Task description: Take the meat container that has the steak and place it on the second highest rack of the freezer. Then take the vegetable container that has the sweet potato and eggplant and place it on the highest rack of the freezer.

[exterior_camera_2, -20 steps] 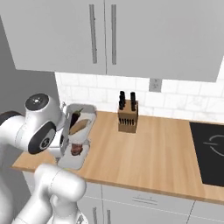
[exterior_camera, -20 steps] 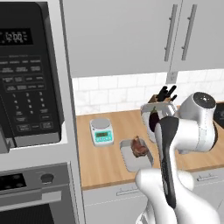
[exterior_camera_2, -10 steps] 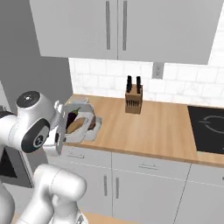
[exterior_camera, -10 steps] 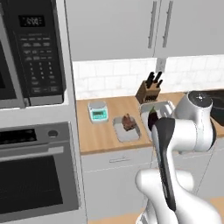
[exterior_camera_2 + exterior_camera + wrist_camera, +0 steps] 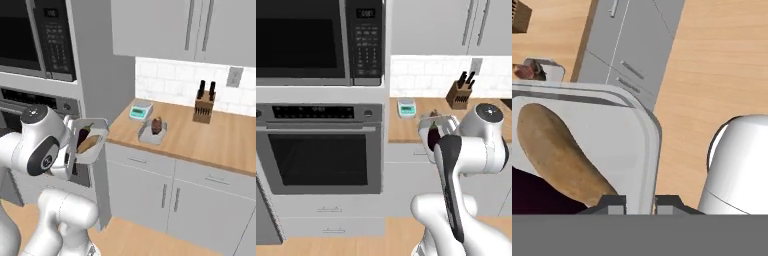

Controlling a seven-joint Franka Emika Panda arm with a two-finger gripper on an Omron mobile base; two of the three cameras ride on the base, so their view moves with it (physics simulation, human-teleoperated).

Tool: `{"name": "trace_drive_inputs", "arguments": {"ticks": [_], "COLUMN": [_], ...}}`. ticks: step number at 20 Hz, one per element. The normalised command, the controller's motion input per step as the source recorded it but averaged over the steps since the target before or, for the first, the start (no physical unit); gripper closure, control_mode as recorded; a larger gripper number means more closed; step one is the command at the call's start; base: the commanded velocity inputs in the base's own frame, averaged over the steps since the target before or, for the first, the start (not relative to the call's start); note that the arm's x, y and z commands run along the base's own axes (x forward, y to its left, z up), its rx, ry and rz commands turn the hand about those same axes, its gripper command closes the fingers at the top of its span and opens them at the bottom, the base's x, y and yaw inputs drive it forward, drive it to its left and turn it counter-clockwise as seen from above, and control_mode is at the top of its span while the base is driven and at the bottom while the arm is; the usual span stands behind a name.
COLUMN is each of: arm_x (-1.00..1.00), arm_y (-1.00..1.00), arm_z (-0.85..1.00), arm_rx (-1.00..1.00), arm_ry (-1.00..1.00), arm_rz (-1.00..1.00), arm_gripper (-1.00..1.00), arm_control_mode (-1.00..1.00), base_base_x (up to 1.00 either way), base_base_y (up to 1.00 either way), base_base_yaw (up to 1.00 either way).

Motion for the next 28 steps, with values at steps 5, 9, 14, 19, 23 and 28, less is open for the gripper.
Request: {"name": "trace_drive_inputs", "arguments": {"ticks": [5, 9, 14, 19, 23, 28], "arm_x": [0.0, 0.0, 0.0, 0.0, 0.0, 0.0], "arm_y": [0.0, 0.0, 0.0, 0.0, 0.0, 0.0], "arm_z": [0.0, 0.0, 0.0, 0.0, 0.0, 0.0], "arm_rx": [0.0, 0.0, 0.0, 0.0, 0.0, 0.0], "arm_ry": [0.0, 0.0, 0.0, 0.0, 0.0, 0.0], "arm_rz": [0.0, 0.0, 0.0, 0.0, 0.0, 0.0], "arm_gripper": [1.0, 1.0, 1.0, 1.0, 1.0, 1.0], "arm_control_mode": [1.0, 1.0, 1.0, 1.0, 1.0, 1.0], "base_base_x": [-0.02, 0.18, 0.43, 0.28, -0.03, -0.09], "base_base_y": [1.0, 1.0, 1.0, 1.0, 1.0, 1.0], "base_base_yaw": [0.33, 0.14, -0.02, -0.19, -0.12, -0.03]}}
